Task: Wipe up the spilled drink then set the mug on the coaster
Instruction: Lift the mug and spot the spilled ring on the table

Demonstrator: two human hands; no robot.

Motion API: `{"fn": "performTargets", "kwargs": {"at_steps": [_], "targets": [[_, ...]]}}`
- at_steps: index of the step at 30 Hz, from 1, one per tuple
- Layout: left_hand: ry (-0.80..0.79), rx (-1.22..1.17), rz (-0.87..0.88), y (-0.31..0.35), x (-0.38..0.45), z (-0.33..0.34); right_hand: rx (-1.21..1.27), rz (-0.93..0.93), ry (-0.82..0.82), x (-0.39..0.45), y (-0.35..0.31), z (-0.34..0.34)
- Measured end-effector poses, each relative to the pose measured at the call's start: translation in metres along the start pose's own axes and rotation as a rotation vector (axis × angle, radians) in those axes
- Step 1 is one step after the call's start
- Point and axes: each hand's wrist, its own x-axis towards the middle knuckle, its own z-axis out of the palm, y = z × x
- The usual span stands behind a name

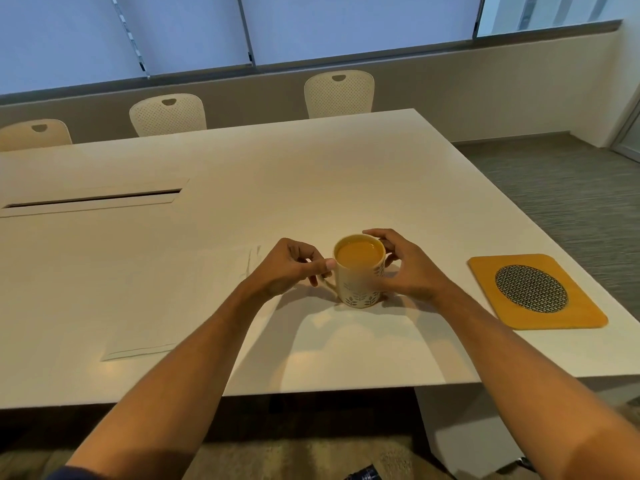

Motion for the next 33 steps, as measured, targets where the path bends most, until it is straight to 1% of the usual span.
{"fn": "performTargets", "kwargs": {"at_steps": [5, 13, 22, 29, 33], "targets": [[-0.042, -0.079, -0.046, -0.002, 0.0, -0.002, 0.064, 0.016, -0.005, 0.003, 0.002, 0.011], [-0.1, -0.144, -0.116, -0.007, 0.004, -0.004, 0.032, 0.021, 0.044, 0.006, 0.0, 0.015], [-0.158, -0.144, -0.101, -0.008, 0.009, -0.009, -0.014, -0.001, 0.056, 0.008, -0.003, 0.013], [-0.148, -0.151, -0.083, -0.006, 0.016, -0.018, -0.033, -0.039, 0.073, 0.019, -0.009, 0.012], [-0.146, -0.155, -0.068, -0.001, 0.023, -0.029, -0.084, -0.095, 0.091, 0.034, -0.019, 0.009]]}}
